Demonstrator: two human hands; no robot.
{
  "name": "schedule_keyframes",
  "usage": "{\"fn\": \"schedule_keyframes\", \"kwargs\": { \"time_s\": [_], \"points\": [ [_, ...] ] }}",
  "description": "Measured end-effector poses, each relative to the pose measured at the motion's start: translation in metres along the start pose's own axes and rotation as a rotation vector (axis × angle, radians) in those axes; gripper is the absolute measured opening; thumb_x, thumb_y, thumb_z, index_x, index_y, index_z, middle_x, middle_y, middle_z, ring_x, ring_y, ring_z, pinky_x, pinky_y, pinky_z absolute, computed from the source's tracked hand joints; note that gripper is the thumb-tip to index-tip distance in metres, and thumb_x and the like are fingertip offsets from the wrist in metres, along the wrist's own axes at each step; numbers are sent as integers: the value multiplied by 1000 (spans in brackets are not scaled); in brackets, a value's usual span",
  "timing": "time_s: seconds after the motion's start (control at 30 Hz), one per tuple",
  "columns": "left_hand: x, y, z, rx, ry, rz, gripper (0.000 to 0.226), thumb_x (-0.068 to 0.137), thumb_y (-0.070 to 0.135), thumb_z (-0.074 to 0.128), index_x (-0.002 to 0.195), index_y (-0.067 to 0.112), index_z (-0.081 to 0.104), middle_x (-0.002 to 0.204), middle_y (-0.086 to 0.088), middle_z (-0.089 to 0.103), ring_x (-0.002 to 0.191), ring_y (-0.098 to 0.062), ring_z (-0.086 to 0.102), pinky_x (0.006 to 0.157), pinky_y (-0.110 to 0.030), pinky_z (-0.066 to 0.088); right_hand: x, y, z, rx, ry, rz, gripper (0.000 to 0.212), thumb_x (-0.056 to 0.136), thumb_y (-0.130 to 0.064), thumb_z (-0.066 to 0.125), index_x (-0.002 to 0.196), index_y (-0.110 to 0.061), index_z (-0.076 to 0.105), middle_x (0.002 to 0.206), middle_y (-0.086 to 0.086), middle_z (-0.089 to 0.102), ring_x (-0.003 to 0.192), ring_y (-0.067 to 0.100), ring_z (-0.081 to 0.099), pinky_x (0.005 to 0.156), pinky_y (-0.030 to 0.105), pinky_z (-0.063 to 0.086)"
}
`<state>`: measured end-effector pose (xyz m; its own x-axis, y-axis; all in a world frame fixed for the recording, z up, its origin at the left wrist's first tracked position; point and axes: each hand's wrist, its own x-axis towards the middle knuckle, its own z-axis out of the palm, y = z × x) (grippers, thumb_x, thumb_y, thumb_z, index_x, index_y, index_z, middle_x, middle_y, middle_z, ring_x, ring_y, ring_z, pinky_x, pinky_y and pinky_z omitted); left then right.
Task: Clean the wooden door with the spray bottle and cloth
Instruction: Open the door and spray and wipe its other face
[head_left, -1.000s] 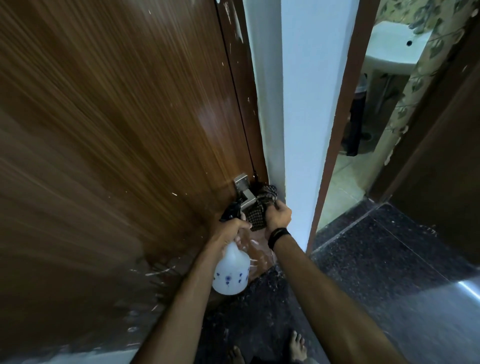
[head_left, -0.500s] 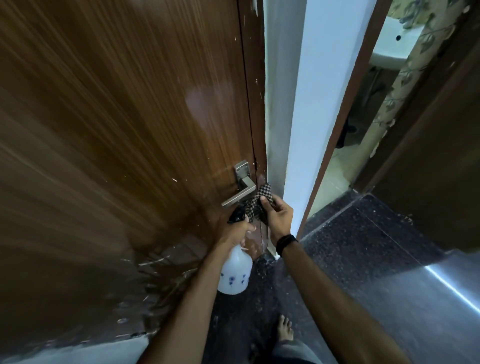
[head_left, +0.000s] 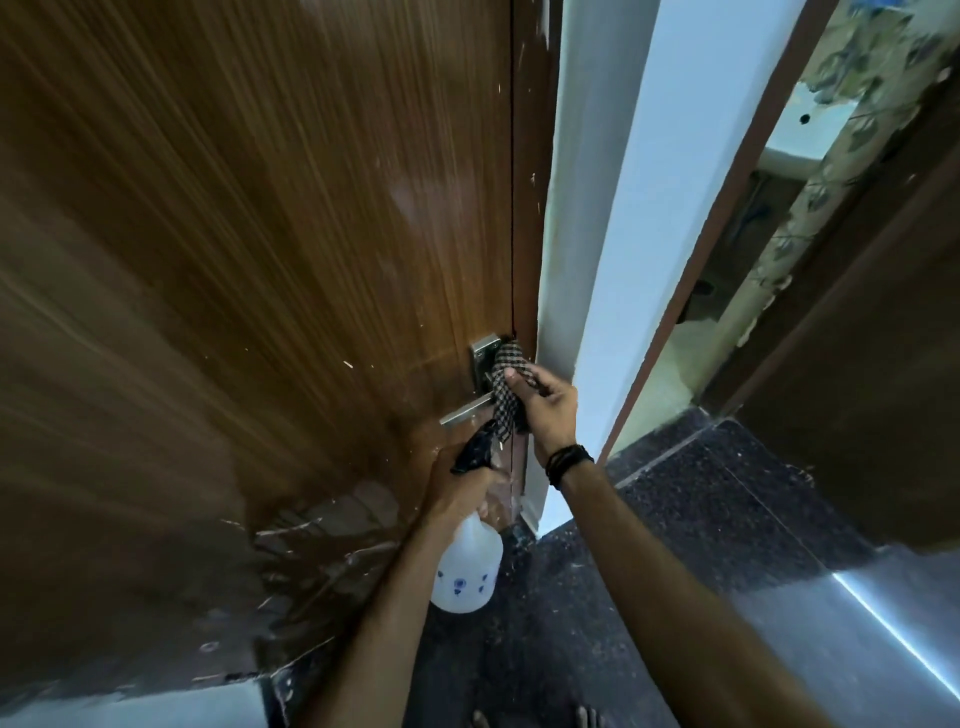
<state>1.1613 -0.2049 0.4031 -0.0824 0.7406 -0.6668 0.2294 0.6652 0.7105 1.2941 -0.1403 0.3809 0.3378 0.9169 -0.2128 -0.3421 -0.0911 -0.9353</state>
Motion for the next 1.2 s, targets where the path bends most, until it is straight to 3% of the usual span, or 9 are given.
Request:
{"fn": "schedule_keyframes", "kwargs": {
  "time_s": [0.1,0.17,0.27,0.33,0.5,0.83,1.0,1.1,1.2],
  "points": [
    [3,-8,11,-44,30,9,11,81,5,78,81,10,68,53,8,63,40,-2,54,42,-16,41,-5,22,-22,195,-44,110,22,90,-11,72,108,2,73,98,14,74,91,26,67,77,34,58],
    [0,-12,20,-50,49,-1,15,84,7,76,77,10,64,61,2,58,45,-5,55,46,-20,42,-11,40,-34,166,-30,115,16,90,-13,73,102,-2,75,100,15,75,94,30,68,80,37,59],
    [0,-12,30,-93,65,-32,12,89,10,73,87,8,61,75,-5,57,63,-17,59,53,-26,38,-12,55,-42,-92,110,-177,14,86,-13,78,101,-14,77,103,7,76,101,27,71,92,40,58],
    [10,-17,36,-150,69,-12,17,91,7,69,77,7,58,65,-5,55,54,-15,48,52,-26,34,-3,59,-42,-309,118,-491,26,84,-8,79,109,-15,75,110,4,73,105,19,68,98,34,53],
    [37,-28,39,-225,120,236,17,83,-2,74,80,9,62,44,2,51,34,-11,41,41,-23,37,26,64,-29,-379,83,-858,37,85,1,75,120,-11,70,121,0,69,113,14,64,103,27,48],
    [104,-58,35,-187,101,726,18,96,16,66,91,-1,66,73,-10,66,36,-19,40,46,-28,36,75,141,-19,-199,266,-1396,28,93,-7,64,121,-8,64,120,3,67,115,18,62,104,28,47],
    [135,-57,33,-110,184,930,35,95,21,67,75,-8,63,46,-11,50,32,-22,41,46,-26,38,101,190,-2,-182,184,-1491,35,96,-8,60,131,-8,63,137,1,61,136,19,50,111,43,42],
    [143,-53,32,-111,228,1051,36,93,20,68,76,-11,62,52,-18,50,35,-23,43,47,-28,40,111,202,7,-148,188,-1514,37,102,-22,50,135,-8,61,141,0,59,140,15,46,108,47,43],
    [149,-53,30,-84,254,1098,33,92,23,69,68,1,65,56,-19,53,35,-24,44,49,-29,41,115,205,11,-115,195,-1550,44,108,-34,40,135,-7,62,141,2,59,141,16,46,109,47,43]
  ]
}}
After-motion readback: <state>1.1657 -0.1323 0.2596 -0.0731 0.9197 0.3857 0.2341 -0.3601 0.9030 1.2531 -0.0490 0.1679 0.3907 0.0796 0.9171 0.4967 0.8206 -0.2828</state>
